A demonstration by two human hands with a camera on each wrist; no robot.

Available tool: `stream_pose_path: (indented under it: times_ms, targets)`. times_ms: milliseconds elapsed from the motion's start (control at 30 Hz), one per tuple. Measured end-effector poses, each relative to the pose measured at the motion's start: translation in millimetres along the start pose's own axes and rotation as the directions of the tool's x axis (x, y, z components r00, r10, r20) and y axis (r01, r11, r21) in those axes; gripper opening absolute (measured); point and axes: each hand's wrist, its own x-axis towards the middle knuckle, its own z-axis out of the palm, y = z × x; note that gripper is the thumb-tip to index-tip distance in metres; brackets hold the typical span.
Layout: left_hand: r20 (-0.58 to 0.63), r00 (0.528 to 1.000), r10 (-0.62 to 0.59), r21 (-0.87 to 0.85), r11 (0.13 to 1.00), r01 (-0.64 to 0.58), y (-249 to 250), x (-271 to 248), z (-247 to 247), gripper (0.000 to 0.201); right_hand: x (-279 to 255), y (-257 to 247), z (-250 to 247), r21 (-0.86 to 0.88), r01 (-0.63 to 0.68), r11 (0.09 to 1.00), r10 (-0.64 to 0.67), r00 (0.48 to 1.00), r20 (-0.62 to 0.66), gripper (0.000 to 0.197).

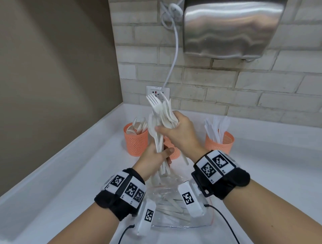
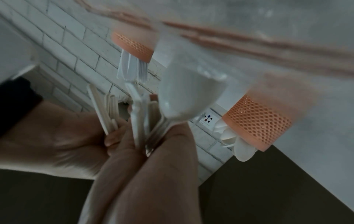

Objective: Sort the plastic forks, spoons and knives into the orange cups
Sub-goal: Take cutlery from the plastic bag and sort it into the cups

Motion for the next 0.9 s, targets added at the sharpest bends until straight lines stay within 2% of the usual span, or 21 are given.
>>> stream_pose_path:
  times_ms: [67, 100, 133, 233, 333, 400, 467, 533, 633, 733, 900]
  targets:
    - [0.022, 1.000, 0.003, -0.013, 1.000, -0.003, -1.4, -0.3, -1.9, 0.008, 2.6, 3.8, -3.3, -0.020, -0.032, 0.999, 0.032, 0.999, -0.022, 0.009]
    - [0.028, 1.000, 0.006, -0.031, 1.000, -0.005, -1.9, -0.8, -2.9, 0.004, 3.4, 6.5, -5.0, -0.022, -0.057, 0.998, 0.057, 0.998, -0.030, 0.011]
    - [0.035, 0.999, 0.001, -0.051, 0.999, 0.001, -3.3, -0.9, -3.9, 0.010, 4.2, 9.8, -6.2, -0.026, -0.078, 0.997, 0.077, 0.996, -0.033, 0.016]
    - [0.060, 0.998, -0.006, -0.091, 0.996, 0.012, -2.7, -1.5, -4.8, 0.010, 5.4, 14.1, -9.8, -0.012, -0.108, 0.994, 0.107, 0.993, -0.043, 0.014]
    - [0.075, 0.997, 0.005, -0.101, 0.995, 0.003, -0.2, 0.1, -3.7, 0.008, 5.5, 5.9, -14.1, 0.091, -0.024, 0.996, 0.035, 0.992, -0.120, 0.009]
    - [0.075, 0.997, -0.004, -0.119, 0.993, 0.013, 1.5, 2.3, -2.5, 0.013, 5.3, -4.9, -14.8, 0.113, 0.085, 0.990, -0.074, 0.992, -0.103, 0.006]
    - [0.077, 0.997, -0.011, -0.100, 0.995, 0.019, 3.2, 4.2, -1.0, 0.018, 6.4, -10.7, -11.5, 0.046, 0.128, 0.991, -0.125, 0.991, -0.057, 0.013]
    - [0.086, 0.996, -0.006, -0.079, 0.997, 0.013, 3.7, 5.6, -0.2, 0.020, 11.2, -9.9, -9.6, -0.014, 0.077, 0.997, -0.077, 0.996, -0.041, 0.017]
    - [0.118, 0.993, 0.008, -0.031, 0.999, -0.005, 3.8, 6.6, -2.6, 0.017, 16.2, -8.5, -13.2, 0.045, 0.004, 0.999, -0.004, 1.000, -0.009, 0.010]
    - [0.155, 0.988, 0.005, 0.027, 1.000, -0.009, 3.3, 7.4, -6.1, 0.017, 19.3, -13.6, -21.5, 0.092, -0.046, 0.995, 0.044, 0.999, 0.024, 0.018]
    - [0.229, 0.972, -0.054, 0.074, 0.997, 0.038, 3.3, 8.9, -7.9, 0.030, 32.6, -26.4, -46.9, 0.353, -0.165, 0.921, 0.194, 0.980, -0.046, 0.019]
